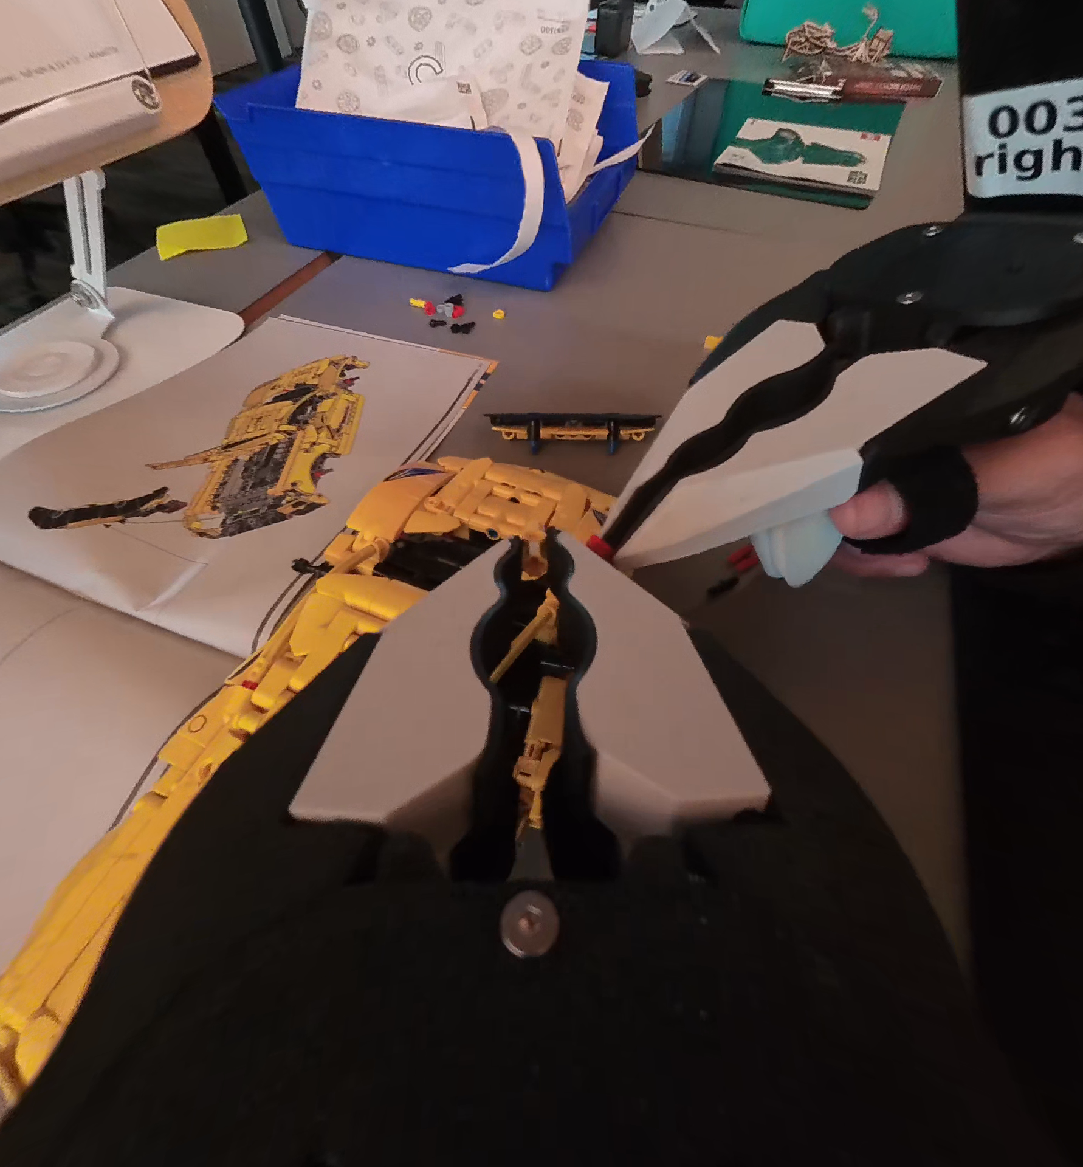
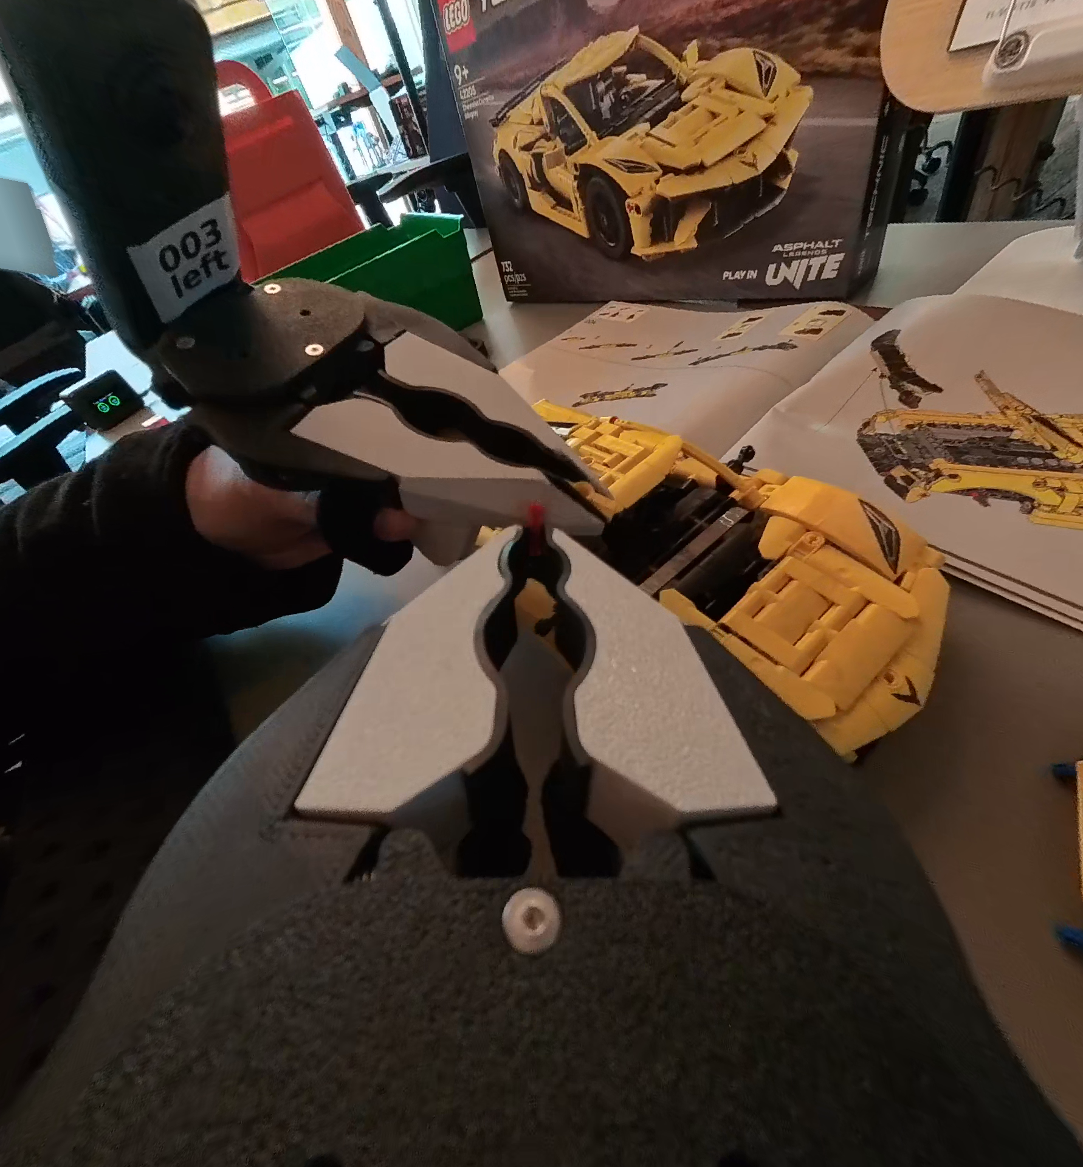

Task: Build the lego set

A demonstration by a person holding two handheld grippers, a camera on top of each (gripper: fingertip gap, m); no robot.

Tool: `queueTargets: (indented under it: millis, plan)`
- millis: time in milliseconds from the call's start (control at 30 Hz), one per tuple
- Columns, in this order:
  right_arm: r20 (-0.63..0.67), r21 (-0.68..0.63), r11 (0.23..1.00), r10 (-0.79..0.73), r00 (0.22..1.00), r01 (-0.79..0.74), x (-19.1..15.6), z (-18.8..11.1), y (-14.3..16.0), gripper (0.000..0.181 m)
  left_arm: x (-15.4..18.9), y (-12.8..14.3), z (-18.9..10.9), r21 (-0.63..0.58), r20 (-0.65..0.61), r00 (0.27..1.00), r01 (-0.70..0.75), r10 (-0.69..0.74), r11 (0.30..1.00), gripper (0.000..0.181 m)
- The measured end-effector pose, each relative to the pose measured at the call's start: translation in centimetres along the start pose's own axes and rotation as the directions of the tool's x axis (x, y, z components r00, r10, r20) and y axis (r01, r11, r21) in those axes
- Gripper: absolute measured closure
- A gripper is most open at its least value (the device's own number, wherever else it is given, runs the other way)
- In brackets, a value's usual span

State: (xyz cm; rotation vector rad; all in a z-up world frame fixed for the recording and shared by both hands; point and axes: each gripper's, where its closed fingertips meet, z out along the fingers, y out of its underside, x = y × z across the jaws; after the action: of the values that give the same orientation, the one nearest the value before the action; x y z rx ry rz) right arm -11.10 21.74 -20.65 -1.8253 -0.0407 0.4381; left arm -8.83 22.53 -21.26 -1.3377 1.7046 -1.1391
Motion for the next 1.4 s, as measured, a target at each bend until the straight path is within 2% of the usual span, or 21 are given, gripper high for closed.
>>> queueTargets:
  millis: [333, 467, 767, 967, 1033, 1133, 1200, 1233, 1267, 1333, 1400]
  plan:
    - [0.014, -0.029, 1.0, 0.002, 1.0, -0.002, -0.3, 0.3, 0.5, 0.177, 0.1, 0.0, 0.1, -0.01, 0.016, 0.999, -0.043, 0.043, 0.999, 0.175]
    - [0.022, -0.047, 0.999, -0.004, 1.0, 0.005, -0.4, 0.5, 0.8, 0.177, 0.2, 0.2, 0.0, -0.035, 0.041, 0.987, -0.154, 0.155, 0.988, 0.175]
    - [0.07, -0.086, 0.996, 0.019, 0.997, -0.013, -1.0, 0.6, 1.5, 0.177, 0.7, 0.3, -0.4, -0.11, 0.111, 0.841, -0.519, 0.529, 0.848, 0.175]
    - [0.1, -0.107, 0.994, 0.025, 0.995, -0.014, -1.4, 0.6, 1.9, 0.177, 1.1, 0.5, -0.7, -0.122, 0.102, 0.77, -0.619, 0.63, 0.776, 0.175]
    - [0.104, -0.102, 0.995, 0.008, 0.995, 0.002, -1.6, 0.5, 1.8, 0.177, 1.1, 0.3, -0.8, -0.104, 0.101, 0.779, -0.611, 0.619, 0.785, 0.174]
    - [0.163, -0.008, 1.0, 0.024, 0.986, -0.023, -2.1, -0.4, -0.5, 0.177, 0.6, -1.4, -1.7, 0.03, 0.088, 0.901, -0.429, 0.425, 0.903, 0.175]
    - [0.189, 0.072, 0.997, 0.006, 0.982, -0.02, -1.6, -1.6, -3.6, 0.177, 0.2, -3.3, -3.0, 0.188, -0.001, 0.979, -0.201, 0.205, 0.961, 0.174]
    - [0.209, 0.119, 0.993, -0.024, 0.978, -0.001, -1.5, -2.2, -5.4, 0.178, 0.3, -4.5, -4.0, 0.28, -0.088, 0.991, -0.07, 0.098, 0.957, 0.174]
    - [0.216, 0.144, 0.989, -0.054, 0.975, 0.023, -1.4, -2.4, -6.9, 0.178, 0.5, -5.8, -5.2, 0.366, -0.194, 0.981, 0.064, 0.009, 0.929, 0.174]
    - [0.263, 0.203, 0.974, -0.152, 0.953, 0.099, -2.2, -2.4, -9.7, 0.178, 0.7, -8.1, -7.8, 0.48, -0.407, 0.908, 0.308, -0.102, 0.821, 0.175]
    - [0.277, 0.242, 0.951, -0.257, 0.926, 0.191, -2.9, -1.4, -11.2, 0.179, 0.9, -9.4, -9.7, 0.498, -0.58, 0.802, 0.489, -0.144, 0.716, 0.174]
